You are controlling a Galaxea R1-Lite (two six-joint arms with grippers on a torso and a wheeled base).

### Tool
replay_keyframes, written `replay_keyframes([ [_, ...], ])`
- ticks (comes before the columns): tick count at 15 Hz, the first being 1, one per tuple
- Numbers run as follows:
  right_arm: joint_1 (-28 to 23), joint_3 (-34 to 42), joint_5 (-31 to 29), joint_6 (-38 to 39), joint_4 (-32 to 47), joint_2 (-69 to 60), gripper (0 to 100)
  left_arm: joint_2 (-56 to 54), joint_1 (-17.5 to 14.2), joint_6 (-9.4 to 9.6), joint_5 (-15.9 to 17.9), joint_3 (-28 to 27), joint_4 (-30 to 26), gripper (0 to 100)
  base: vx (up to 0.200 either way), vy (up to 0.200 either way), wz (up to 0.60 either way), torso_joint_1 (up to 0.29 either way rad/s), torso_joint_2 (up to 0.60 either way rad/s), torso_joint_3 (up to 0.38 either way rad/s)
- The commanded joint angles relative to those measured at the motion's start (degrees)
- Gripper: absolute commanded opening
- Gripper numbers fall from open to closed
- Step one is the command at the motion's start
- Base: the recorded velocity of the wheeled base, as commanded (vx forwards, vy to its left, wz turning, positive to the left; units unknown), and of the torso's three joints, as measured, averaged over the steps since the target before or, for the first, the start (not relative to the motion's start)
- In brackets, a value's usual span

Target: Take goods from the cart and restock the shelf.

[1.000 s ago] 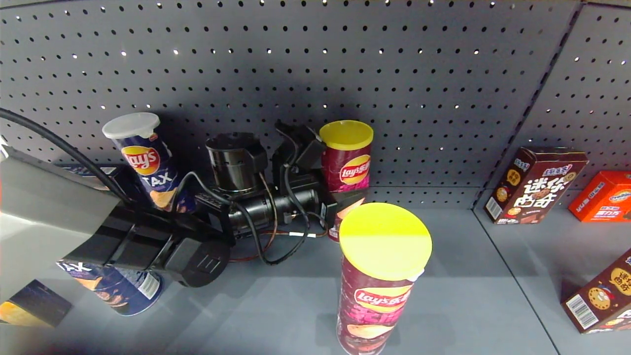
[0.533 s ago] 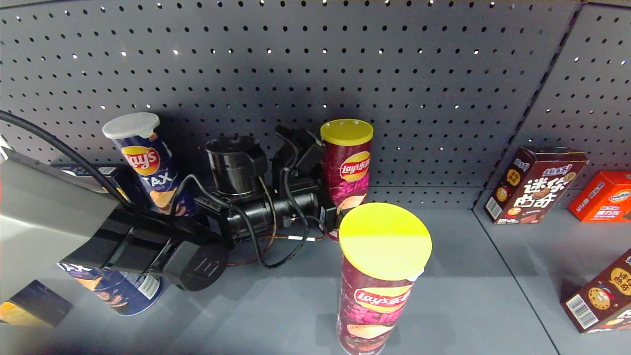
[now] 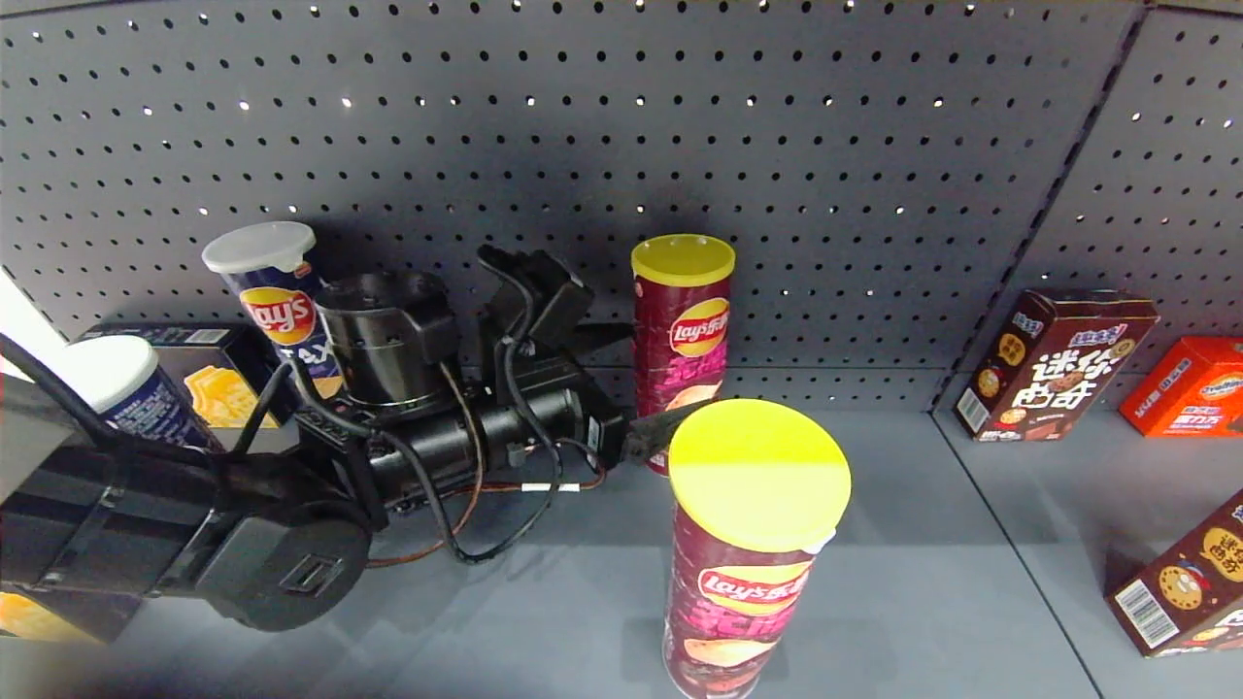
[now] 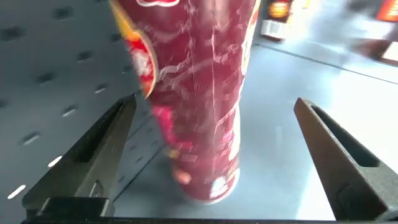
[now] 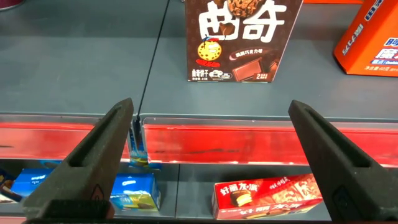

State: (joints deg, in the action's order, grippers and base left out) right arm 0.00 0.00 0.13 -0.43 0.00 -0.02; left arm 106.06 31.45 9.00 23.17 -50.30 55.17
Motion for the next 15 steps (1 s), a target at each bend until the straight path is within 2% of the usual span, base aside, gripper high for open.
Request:
replay_keyframes([
  [1,0.0,0.0,0.0,0.0,0.0,0.0,100,-2.1,0.3,0.06,-1.1,2.7,1.0,100,0.0,0.0,0.0,0.0,0.0,0.0],
  [5,0.0,0.0,0.0,0.0,0.0,0.0,100,-4.7,-0.3,0.93,-1.4,7.4,1.7,100,0.0,0.0,0.0,0.0,0.0,0.0],
  [7,0.0,0.0,0.0,0.0,0.0,0.0,100,-4.7,-0.3,1.02,-3.3,7.4,1.7,100,0.0,0.0,0.0,0.0,0.0,0.0],
  [10,0.0,0.0,0.0,0.0,0.0,0.0,100,-4.1,-0.4,1.02,-8.6,6.6,1.8,100,0.0,0.0,0.0,0.0,0.0,0.0],
  [15,0.0,0.0,0.0,0.0,0.0,0.0,100,-1.9,-0.4,1.02,-11.9,4.8,1.8,100,0.0,0.0,0.0,0.0,0.0,0.0],
])
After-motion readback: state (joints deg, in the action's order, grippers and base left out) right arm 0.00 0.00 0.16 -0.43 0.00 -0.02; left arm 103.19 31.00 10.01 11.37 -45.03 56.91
